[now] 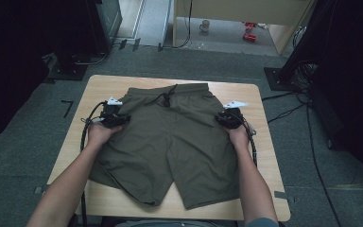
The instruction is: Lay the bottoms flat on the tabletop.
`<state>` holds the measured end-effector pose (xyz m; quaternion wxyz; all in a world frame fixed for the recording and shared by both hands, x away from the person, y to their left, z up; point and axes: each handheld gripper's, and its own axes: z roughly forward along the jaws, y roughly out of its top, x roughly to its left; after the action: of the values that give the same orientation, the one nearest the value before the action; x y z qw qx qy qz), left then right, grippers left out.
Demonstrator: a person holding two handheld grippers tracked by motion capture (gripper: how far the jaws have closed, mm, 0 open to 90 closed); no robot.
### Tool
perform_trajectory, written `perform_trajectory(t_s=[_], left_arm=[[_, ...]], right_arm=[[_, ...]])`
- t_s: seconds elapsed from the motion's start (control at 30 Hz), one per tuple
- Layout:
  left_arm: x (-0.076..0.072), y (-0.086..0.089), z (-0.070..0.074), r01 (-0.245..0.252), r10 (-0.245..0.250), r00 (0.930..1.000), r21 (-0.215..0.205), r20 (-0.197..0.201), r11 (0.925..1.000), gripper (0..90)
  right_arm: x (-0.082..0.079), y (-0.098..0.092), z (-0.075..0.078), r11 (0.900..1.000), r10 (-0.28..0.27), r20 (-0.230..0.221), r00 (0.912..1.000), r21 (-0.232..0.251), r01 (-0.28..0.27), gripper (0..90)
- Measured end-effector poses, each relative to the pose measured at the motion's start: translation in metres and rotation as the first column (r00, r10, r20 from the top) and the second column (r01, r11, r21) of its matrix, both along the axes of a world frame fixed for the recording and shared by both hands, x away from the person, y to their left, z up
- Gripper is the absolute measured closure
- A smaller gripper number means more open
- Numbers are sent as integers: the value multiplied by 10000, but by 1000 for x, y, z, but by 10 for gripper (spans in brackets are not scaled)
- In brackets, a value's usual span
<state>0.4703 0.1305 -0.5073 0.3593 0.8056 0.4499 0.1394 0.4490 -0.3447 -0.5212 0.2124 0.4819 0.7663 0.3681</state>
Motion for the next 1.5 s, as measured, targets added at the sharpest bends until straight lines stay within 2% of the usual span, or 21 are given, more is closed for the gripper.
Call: perform_trajectory(t_s=[0.27, 0.33, 0.4, 0.47, 0.5, 0.57, 0.63, 0.7, 0.77, 0.87, 0.97, 1.07, 1.13, 1.17, 1.27, 1.37, 1.5], left_arm=[[27, -17, -2, -642, 637, 9979, -440, -144, 9970, 781], [36, -21, -1, -813, 808, 9966, -416, -136, 9958, 778], [42, -24, -1, -883, 880, 9961, -298, -118, 9956, 767], [48, -26, 1, -953, 947, 9953, -235, -223, 9952, 739], [49, -27, 1, -924, 917, 9954, -231, -264, 9955, 731], [47, -25, 2, -735, 728, 9972, -401, -179, 9965, 729], [43, -22, 5, -558, 554, 9984, -535, -107, 9970, 722], [36, -18, 10, -326, 326, 9995, -566, -10, 9979, 713], [29, -14, 15, -70, 71, 10000, -552, 23, 9985, 713], [15, -9, 24, 299, -288, 9991, -348, 303, 9989, 710], [0, -1, 30, 494, -479, 9974, -280, 534, 9984, 715], [-18, 9, 32, 642, -627, 9967, -275, 510, 9976, 760], [-27, 14, 30, 586, -579, 9973, -148, 444, 9982, 774], [-33, 20, 28, 495, -487, 9983, -239, 324, 9985, 775], [-47, 30, 25, 354, -343, 9992, -545, 201, 9979, 799], [-62, 37, 24, 391, -379, 9988, -436, 294, 9983, 817], [-76, 46, 20, 269, -263, 9995, -361, 176, 9990, 840]], right_arm=[[13, -14, -1, 9952, -864, 295, 9958, -430, 876, 739], [17, -16, -1, 9943, -969, 289, 9949, -425, 981, 737], [23, -17, -1, 9926, -1100, 333, 9934, -488, 1115, 705], [28, -18, -1, 9848, -1602, 434, 9861, -616, 1627, 675], [28, -18, -1, 9831, -1687, 453, 9846, -646, 1714, 678], [27, -17, 0, 9832, -1729, 350, 9843, -523, 1746, 669], [23, -18, 5, 9835, -1783, 252, 9837, -262, 1789, 658], [18, -17, 13, 9836, -1774, 6, 9841, 328, 1773, 620], [8, -11, 22, 9824, -1679, -87, 9858, 810, 1681, 626], [-10, 6, 29, 9936, -1080, 379, 9934, 383, 1065, 634], [-28, 21, 31, 9960, -778, 406, 9961, 479, 759, 649], [-41, 34, 32, 9981, -463, 434, 9980, 424, 444, 654], [-49, 42, 33, 9991, -209, 486, 9986, 369, 191, 655], [-52, 45, 34, 9993, -117, 540, 9985, 368, 97, 659], [-62, 52, 36, 9986, -2, 592, 9982, 526, -29, 678], [-73, 61, 38, 9973, 277, 626, 9977, 669, -319, 707], [-86, 77, 39, 9932, 730, 550, 9958, 869, -776, 745]])
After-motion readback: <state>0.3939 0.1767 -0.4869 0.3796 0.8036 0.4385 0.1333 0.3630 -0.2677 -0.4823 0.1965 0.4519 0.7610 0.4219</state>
